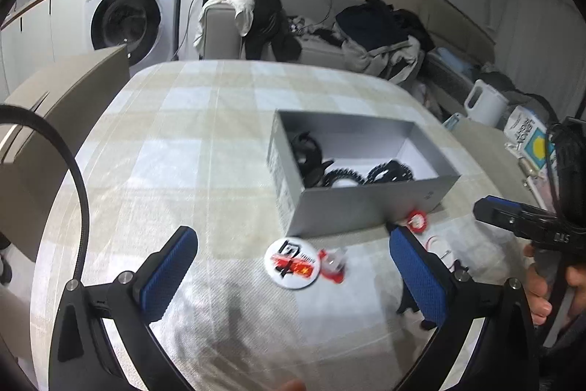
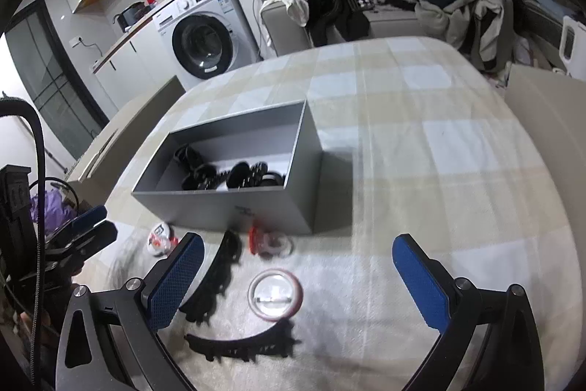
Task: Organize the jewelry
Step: 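Lift both open tools out of the box, then grasp the white CHINA badge with the left tool while the right tool grasps a red clip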
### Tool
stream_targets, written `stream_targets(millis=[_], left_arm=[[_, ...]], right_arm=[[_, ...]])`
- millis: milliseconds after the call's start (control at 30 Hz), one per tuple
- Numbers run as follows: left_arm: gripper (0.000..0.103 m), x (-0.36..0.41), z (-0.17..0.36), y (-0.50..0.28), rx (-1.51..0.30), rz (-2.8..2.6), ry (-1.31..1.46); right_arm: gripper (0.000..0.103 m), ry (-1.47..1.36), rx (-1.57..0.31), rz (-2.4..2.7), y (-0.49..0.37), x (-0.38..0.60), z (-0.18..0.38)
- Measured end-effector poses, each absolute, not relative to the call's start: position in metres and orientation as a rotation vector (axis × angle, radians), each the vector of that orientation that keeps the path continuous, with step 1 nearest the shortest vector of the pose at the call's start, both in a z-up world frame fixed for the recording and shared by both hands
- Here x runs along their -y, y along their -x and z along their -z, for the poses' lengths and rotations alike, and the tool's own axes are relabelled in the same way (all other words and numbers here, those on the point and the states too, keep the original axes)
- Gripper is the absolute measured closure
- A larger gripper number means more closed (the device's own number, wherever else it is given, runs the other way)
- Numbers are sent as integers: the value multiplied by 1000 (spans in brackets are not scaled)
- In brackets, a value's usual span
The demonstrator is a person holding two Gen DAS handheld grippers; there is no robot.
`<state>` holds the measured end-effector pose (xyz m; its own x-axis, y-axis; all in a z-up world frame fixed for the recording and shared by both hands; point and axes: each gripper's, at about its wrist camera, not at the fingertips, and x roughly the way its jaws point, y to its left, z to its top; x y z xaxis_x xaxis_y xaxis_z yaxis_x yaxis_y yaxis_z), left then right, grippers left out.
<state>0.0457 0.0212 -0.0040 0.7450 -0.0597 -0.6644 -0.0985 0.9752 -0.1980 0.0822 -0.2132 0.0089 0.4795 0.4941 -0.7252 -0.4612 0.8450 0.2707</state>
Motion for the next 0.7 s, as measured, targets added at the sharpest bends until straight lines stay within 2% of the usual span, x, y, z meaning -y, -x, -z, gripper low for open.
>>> stream_targets(millis=[200,400,467,700], left_arm=[[1,-23,13,-43,-754,-26,226],[1,-22,17,-41,-775,-11,212],[1,-22,18,-41,-775,-12,216],[1,-24,18,-41,-786,-23,214]], right_arm=[[1,-54,-951,-614,-84,206,-1],[22,-76,-971,-662,-84,200,1],[34,-89,-993,-683,-86,198,4],[47,-86,-1017,-702,-88,194,8]])
